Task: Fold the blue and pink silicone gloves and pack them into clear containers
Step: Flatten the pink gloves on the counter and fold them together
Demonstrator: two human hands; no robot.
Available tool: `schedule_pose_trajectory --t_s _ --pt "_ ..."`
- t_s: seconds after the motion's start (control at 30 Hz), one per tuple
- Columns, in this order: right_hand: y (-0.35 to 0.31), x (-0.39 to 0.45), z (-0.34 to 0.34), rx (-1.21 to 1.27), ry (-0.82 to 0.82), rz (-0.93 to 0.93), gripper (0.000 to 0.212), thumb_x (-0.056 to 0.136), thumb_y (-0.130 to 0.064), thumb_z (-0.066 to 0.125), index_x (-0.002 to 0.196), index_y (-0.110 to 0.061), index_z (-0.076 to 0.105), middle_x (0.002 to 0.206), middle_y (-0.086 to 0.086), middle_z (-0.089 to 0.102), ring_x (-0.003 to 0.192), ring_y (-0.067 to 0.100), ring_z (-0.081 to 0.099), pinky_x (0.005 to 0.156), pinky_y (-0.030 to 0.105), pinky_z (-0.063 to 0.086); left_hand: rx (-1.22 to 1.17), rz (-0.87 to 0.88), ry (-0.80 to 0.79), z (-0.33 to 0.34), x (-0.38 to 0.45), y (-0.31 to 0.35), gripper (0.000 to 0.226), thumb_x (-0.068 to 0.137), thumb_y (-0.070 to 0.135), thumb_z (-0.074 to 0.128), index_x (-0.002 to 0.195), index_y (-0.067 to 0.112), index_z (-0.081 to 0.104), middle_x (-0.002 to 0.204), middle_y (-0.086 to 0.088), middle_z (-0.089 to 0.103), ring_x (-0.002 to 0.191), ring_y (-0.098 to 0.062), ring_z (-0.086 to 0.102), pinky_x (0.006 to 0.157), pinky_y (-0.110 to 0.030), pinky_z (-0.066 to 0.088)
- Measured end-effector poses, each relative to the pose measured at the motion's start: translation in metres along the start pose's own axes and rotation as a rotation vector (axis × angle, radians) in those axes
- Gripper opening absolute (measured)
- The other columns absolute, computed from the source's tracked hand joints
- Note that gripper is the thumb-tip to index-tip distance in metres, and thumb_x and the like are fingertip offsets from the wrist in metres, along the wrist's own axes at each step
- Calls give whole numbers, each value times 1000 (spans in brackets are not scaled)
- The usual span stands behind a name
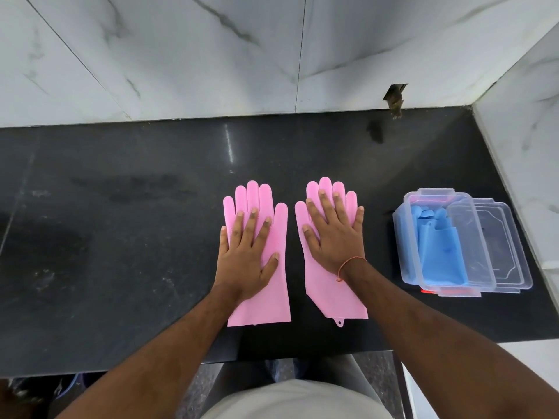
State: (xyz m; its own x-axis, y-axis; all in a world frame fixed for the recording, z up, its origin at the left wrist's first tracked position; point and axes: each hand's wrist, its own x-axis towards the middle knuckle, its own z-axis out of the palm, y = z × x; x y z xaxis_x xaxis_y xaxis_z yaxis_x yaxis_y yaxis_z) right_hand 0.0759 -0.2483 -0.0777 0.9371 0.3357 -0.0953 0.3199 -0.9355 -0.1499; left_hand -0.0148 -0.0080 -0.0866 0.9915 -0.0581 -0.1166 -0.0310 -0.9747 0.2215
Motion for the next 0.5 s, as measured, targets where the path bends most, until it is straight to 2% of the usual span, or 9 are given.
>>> schedule_pose_trajectory --t_s 0.07,0.13,0.2,0.23,0.27,0.33,0.4,0.5 --pt "0 -4 -7 14 10 6 69 108 -61 25 170 -33 12 180 -2 3 166 29 -3 125 74 8 5 -11 1 -2 -2 3 84 107 73 21 177 33 -1 186 3 -12 171 -28 -13 134 -62 -5" --pt "1 -13 -18 51 59 42 70 108 -61 28 170 -30 16 180 -2 8 166 28 3 129 67 4 5 -36 8 -6 -3 7 83 107 73 18 177 31 -2 186 4 -13 171 -27 -14 131 -62 -15" --pt "0 -35 -26 126 119 82 68 108 -58 36 168 -28 24 178 -2 19 165 26 15 130 60 8 -35 -59 48 -12 -3 16 82 109 68 24 177 28 2 187 3 -5 172 -27 -8 128 -61 -19" --pt "0 -50 -28 174 144 104 66 108 -55 40 167 -26 28 176 -2 25 163 25 21 131 57 14 -71 -52 74 -16 -2 25 80 110 64 28 177 26 8 186 2 4 173 -27 -1 129 -61 -16" --pt "0 -67 -30 221 158 130 65 107 -52 45 165 -25 31 174 -1 30 162 25 26 130 54 20 -123 -29 98 -21 0 36 76 110 60 32 176 26 15 184 2 15 172 -27 9 132 -63 -10" --pt "3 -100 -32 278 162 190 64 106 -49 51 162 -21 36 169 2 39 156 26 37 128 47 29 -235 70 131 -30 8 62 65 109 51 40 168 26 34 173 2 38 161 -24 30 133 -68 15" --pt "8 -131 -33 310 121 269 62 106 -52 50 158 -20 40 164 3 46 149 26 45 123 41 33 -296 182 145 -36 18 91 56 107 45 48 159 22 48 159 0 56 148 -24 47 124 -62 38" --pt "19 -162 -34 365 -17 438 68 104 -60 49 160 -23 38 162 2 46 146 26 47 119 44 42 -378 276 120 -42 41 131 50 104 36 60 150 17 62 144 -5 70 130 -28 66 111 -53 54"
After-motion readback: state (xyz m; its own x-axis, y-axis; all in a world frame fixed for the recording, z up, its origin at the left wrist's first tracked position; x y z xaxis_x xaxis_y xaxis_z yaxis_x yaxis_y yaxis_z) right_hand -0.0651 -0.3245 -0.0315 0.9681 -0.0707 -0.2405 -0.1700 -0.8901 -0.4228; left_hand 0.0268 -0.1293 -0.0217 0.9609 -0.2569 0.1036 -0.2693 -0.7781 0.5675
